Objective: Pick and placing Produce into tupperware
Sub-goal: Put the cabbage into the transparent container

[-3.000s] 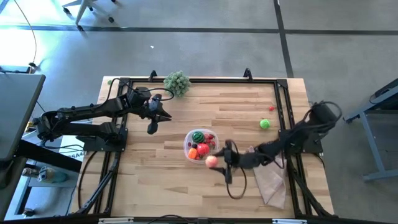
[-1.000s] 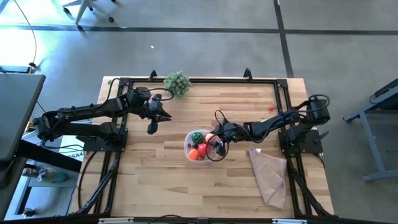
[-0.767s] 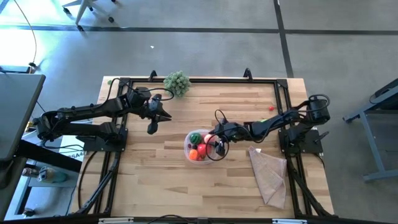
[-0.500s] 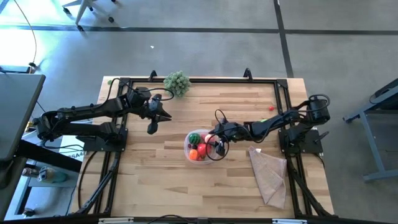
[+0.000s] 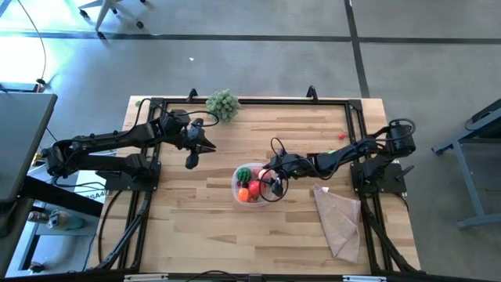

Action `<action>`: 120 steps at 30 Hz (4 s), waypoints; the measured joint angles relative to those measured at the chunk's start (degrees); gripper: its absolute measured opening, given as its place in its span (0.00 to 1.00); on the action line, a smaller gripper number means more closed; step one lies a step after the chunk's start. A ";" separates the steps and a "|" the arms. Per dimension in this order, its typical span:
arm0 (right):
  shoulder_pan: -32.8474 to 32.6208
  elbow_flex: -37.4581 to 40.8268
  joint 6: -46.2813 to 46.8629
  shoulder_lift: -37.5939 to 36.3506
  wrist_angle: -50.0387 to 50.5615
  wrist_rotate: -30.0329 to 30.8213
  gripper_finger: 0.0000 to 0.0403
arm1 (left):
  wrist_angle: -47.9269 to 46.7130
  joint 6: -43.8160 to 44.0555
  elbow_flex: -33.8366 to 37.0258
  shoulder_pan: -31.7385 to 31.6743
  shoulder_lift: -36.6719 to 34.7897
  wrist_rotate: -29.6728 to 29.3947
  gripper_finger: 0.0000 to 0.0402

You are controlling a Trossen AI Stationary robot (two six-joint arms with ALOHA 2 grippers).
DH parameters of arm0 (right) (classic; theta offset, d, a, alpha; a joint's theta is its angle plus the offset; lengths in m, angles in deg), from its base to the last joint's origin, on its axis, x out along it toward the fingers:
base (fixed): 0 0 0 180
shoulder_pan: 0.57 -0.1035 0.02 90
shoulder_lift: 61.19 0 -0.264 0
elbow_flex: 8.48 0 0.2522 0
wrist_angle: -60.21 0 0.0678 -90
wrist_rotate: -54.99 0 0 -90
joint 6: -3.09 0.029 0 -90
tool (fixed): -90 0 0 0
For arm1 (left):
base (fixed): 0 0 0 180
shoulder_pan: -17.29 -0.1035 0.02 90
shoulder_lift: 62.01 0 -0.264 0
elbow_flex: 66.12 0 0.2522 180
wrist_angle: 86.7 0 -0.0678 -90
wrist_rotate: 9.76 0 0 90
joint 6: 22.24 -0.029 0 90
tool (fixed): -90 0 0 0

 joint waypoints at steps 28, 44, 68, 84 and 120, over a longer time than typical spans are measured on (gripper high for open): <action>0.05 0.02 11.60 -31.15 33.77 10.56 0.64 | 0.00 0.01 0.00 0.01 0.01 0.01 0.13; 10.01 0.02 51.65 -52.55 75.36 8.65 0.64 | 0.00 0.00 0.00 0.01 0.01 0.01 0.13; 24.83 0.02 46.18 -37.97 88.02 0.67 0.64 | 0.00 0.01 0.00 0.01 -0.01 -0.01 0.13; 34.03 0.02 36.25 -28.15 84.90 -3.35 0.64 | 0.00 0.01 0.00 -0.01 0.00 0.01 0.13; 36.92 0.04 32.77 -14.90 81.83 -5.63 0.64 | 0.00 0.01 0.00 0.00 0.01 0.00 0.13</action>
